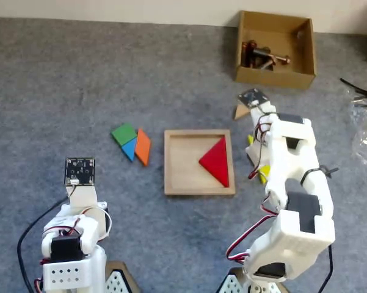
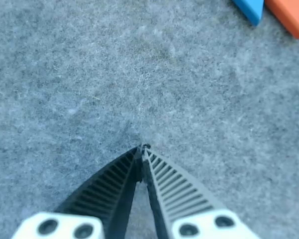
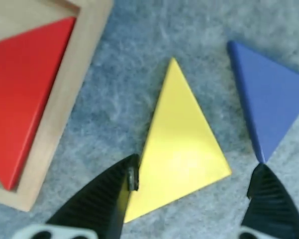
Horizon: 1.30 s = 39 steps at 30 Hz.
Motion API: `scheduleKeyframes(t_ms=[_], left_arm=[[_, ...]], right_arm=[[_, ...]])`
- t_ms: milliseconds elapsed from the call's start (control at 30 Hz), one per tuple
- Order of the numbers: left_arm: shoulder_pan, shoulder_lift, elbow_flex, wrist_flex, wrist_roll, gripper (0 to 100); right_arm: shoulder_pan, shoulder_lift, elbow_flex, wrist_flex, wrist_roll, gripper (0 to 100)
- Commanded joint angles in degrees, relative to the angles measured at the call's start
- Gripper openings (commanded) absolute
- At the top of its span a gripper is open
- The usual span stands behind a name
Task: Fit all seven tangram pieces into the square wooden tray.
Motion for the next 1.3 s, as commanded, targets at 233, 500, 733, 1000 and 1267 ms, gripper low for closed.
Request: scheduleKeyframes(t_ms=[233, 500, 733, 1000, 1267], left_arm=[[-0.48, 0.4, 1.19, 0.44, 0.09, 0], [-0.48, 0.4, 1.19, 0.44, 0.09, 0], [-0.48, 0.4, 1.19, 0.44, 0.09, 0], [-0.48, 0.4, 1.19, 0.44, 0.09, 0], [-0.48, 0.4, 1.19, 0.44, 0.09, 0]], right_arm=[[-0.31, 6.55, -1.01, -1.63, 0.62, 32.7], [-0.31, 7.6, -1.01, -1.36, 0.44, 32.5], [-0.31, 7.52, -1.01, -1.1, 0.35, 31.4], [-0.22, 7.52, -1.19, 2.59, -1.32, 26.9], [-0.4, 7.43, -1.27, 2.68, -10.2, 26.9]])
